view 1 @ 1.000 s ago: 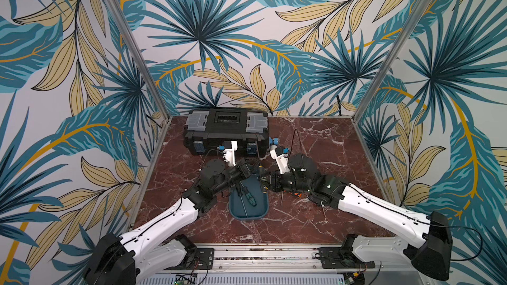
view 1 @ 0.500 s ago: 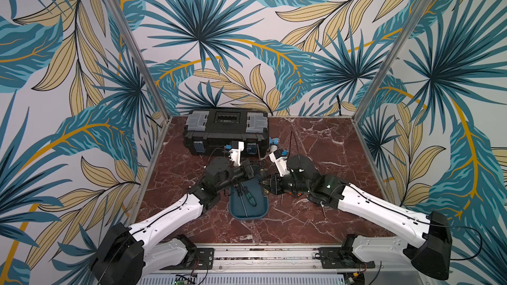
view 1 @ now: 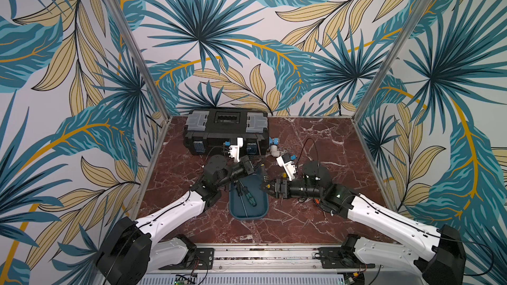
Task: Put the screwdriver on the desktop into the storage box
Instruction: Place the screwdriver in the storage box.
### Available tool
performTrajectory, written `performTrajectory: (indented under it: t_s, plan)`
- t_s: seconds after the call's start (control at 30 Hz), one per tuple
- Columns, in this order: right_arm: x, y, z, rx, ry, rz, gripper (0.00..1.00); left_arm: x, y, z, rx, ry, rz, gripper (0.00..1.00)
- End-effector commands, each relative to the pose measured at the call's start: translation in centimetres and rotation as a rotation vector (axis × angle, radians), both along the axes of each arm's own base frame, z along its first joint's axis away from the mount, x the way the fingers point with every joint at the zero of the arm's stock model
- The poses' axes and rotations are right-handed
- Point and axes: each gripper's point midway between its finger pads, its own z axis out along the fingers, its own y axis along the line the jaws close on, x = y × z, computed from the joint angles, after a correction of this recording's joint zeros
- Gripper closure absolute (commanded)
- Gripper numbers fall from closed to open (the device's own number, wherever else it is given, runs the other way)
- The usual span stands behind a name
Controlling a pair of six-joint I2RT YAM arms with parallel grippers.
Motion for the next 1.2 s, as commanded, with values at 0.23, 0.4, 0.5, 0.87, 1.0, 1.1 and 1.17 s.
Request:
performTrajectory:
  t_s: [0.23, 0.4, 0.5, 0.87, 1.0, 1.1, 1.17]
  plan:
    - [-0.5, 0.0, 4.3, 0.183, -0.041, 0.057, 0.33, -1.1, 0.3, 2.3, -0.167, -0.082, -0.075, 1.0]
    - [-1.0, -0.1, 4.7, 0.219, -0.047, 0.072, 0.49, -1.2, 0.4, 3.2, -0.257, -0.112, -0.129, 1.0]
    - [-1.0, 0.0, 4.9, 0.227, -0.051, 0.079, 0.63, -1.1, 0.2, 3.2, -0.289, -0.112, -0.15, 1.0]
    - [0.5, -0.9, 2.6, 0.05, -0.043, -0.01, 1.0, 1.0, 1.0, -1.3, -0.013, -0.007, 0.02, 0.47]
    - [2.2, -2.9, -1.2, -0.209, -0.022, -0.12, 1.0, 1.0, 3.1, -3.6, 0.331, 0.012, 0.171, 0.32]
    - [3.0, -3.4, -2.4, -0.309, -0.034, -0.155, 1.0, 0.1, 2.9, -4.1, 0.416, 0.019, 0.151, 0.33]
    - [3.2, -3.2, -2.4, -0.326, -0.048, -0.16, 1.0, -0.7, 1.9, -4.3, 0.415, 0.022, 0.112, 0.35]
